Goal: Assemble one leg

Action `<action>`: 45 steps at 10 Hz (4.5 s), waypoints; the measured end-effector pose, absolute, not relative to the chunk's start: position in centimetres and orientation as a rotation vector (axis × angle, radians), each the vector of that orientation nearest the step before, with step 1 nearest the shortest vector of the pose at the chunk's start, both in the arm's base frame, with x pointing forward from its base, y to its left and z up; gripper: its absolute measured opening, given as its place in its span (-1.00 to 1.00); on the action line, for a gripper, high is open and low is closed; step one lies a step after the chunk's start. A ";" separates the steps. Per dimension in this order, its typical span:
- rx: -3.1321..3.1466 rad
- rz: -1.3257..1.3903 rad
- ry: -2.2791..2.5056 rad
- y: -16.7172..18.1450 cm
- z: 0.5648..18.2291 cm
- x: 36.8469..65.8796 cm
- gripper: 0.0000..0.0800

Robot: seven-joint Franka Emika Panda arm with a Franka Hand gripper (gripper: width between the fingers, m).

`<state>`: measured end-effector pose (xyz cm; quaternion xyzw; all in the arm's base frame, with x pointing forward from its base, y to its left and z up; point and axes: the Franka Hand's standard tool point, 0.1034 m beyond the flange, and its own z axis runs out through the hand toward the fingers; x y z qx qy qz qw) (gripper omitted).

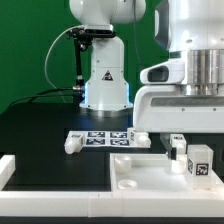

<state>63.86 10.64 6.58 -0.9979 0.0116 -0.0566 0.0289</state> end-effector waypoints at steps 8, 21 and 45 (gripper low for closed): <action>-2.915 -0.136 0.963 11.2 6.4 63.8 -0.29; -2.618 -0.159 1.471 11.1 6.9 64.6 0.58; -3.032 -0.279 0.825 9.6 6.8 64.8 -0.27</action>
Offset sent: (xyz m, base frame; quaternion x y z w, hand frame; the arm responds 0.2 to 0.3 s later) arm 0.0000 0.0000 0.0000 0.0000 0.0000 0.1296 0.9916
